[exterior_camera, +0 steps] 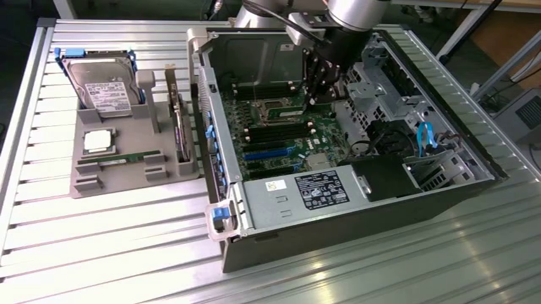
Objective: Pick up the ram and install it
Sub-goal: 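Insert the ram into the slot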
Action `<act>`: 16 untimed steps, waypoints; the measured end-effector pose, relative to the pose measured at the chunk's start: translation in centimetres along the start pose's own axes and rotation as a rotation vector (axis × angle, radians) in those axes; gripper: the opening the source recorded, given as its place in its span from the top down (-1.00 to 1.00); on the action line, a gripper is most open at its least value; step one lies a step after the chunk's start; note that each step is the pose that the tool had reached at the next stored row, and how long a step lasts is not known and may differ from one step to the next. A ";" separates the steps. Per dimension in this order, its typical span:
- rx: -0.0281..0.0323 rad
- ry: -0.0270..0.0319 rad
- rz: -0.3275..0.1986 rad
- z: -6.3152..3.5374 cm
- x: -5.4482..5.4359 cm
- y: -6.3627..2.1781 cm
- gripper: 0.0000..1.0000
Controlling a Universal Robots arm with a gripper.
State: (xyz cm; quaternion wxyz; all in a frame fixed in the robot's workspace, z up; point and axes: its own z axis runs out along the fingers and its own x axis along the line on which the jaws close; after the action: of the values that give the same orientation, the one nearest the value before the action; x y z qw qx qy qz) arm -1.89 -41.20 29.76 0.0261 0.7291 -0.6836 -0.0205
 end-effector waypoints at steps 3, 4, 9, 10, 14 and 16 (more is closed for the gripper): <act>0.0000 0.0000 0.000 0.48 0.0 0.23 0.76; 0.0000 0.0000 0.000 0.65 0.0 0.29 0.76; 0.0000 0.0001 0.000 1.50 0.0 0.44 0.76; 0.0000 0.0000 0.000 1.74 0.0 0.48 0.76; -0.0002 -0.0005 0.024 3.62 -0.1 0.77 0.76; -0.0001 -0.0008 0.025 3.61 -0.1 0.77 0.76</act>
State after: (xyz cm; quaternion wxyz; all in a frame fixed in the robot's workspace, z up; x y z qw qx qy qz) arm -2.90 -41.20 26.21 0.0261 0.7204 -0.6928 -0.0205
